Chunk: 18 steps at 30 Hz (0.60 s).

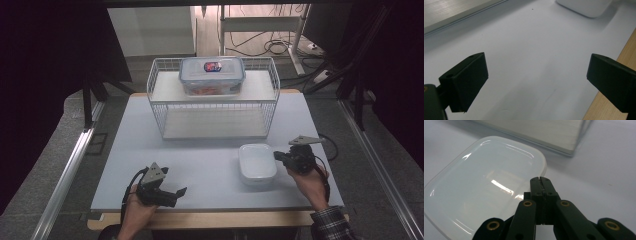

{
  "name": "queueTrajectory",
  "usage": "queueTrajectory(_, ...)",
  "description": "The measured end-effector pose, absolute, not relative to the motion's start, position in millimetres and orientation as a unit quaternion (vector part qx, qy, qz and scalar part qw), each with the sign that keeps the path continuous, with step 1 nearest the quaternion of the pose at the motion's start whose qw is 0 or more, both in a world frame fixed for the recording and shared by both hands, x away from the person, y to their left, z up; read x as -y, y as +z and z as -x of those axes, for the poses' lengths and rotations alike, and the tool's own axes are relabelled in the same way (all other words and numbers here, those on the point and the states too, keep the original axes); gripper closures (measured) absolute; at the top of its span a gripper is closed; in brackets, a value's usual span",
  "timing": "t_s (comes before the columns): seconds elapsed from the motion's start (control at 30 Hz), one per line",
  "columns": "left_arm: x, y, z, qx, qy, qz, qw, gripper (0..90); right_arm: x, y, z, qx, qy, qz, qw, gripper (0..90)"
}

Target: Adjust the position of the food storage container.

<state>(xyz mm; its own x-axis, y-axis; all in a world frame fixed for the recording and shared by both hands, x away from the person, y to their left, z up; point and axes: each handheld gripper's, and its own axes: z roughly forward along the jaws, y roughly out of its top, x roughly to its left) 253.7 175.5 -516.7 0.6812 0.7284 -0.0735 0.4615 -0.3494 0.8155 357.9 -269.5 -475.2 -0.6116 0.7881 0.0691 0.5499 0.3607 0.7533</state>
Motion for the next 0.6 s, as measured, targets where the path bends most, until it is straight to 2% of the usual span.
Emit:
queueTrajectory(0.4,-173.2,-516.9,-253.7,-0.367,0.150,-0.809,0.434,3.4,209.4,-483.8,-360.1,-0.831,0.404,-0.366,0.111,89.5)
queueTrajectory(0.6,-175.7,-516.2,-253.0,-0.372,0.150,-0.804,0.439,3.5,210.1,-473.8,-352.0,-0.831,0.413,-0.351,0.128,89.4)
